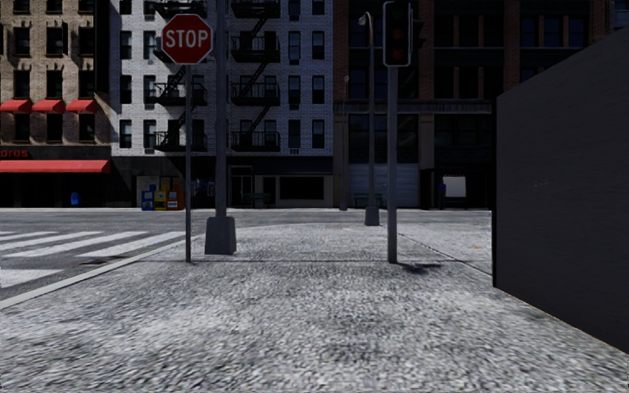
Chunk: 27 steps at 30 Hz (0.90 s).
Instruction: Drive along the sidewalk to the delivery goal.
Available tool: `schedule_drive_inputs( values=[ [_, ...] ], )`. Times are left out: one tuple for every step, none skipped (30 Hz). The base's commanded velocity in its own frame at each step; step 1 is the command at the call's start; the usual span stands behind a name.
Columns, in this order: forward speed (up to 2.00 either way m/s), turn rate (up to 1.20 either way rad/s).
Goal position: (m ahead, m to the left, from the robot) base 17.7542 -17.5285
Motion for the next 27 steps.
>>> schedule_drive_inputs(
  values=[
    [2.00, 0.00],
    [2.00, 0.00],
    [2.00, 0.00],
    [2.00, 0.00],
    [2.00, 0.00],
    [2.00, 0.00],
    [2.00, 0.00],
    [2.00, 0.00],
    [2.00, 0.00],
    [2.00, 0.00],
    [2.00, 0.00],
    [2.00, 0.00],
    [2.00, 0.00],
    [2.00, 0.00],
    [2.00, 0.00],
    [2.00, 0.00],
    [2.00, 0.00],
    [2.00, 0.00],
    [2.00, 0.00],
    [2.00, 0.00],
    [2.00, 0.00],
    [2.00, 0.00],
    [2.00, 0.00],
    [2.00, 0.00],
    [2.00, 0.00],
    [2.00, 0.00],
    [2.00, 0.00]
  ],
)
